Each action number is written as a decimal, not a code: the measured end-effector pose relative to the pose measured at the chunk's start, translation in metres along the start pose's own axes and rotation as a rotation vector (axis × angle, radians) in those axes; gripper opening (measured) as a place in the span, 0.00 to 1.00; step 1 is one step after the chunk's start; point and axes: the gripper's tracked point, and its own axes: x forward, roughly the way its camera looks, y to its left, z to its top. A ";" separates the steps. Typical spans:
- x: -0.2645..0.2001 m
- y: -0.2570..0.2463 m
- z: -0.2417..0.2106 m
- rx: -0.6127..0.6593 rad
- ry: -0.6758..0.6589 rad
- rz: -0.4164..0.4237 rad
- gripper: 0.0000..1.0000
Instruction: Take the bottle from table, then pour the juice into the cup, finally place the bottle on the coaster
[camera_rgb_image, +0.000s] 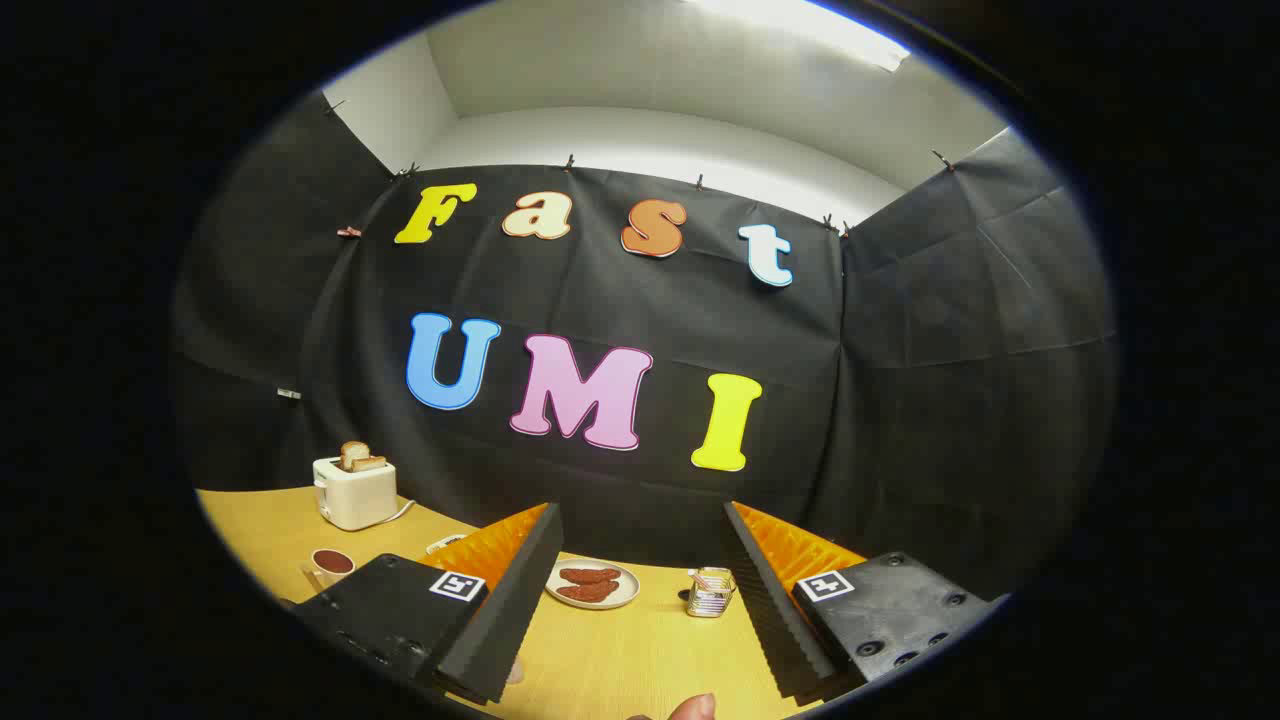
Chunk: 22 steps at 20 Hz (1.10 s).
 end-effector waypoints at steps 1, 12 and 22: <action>0.000 0.002 0.001 0.002 -0.001 0.004 0.97; -0.002 0.028 0.004 0.007 -0.018 0.052 0.97; -0.005 0.057 -0.004 0.041 -0.043 0.118 0.97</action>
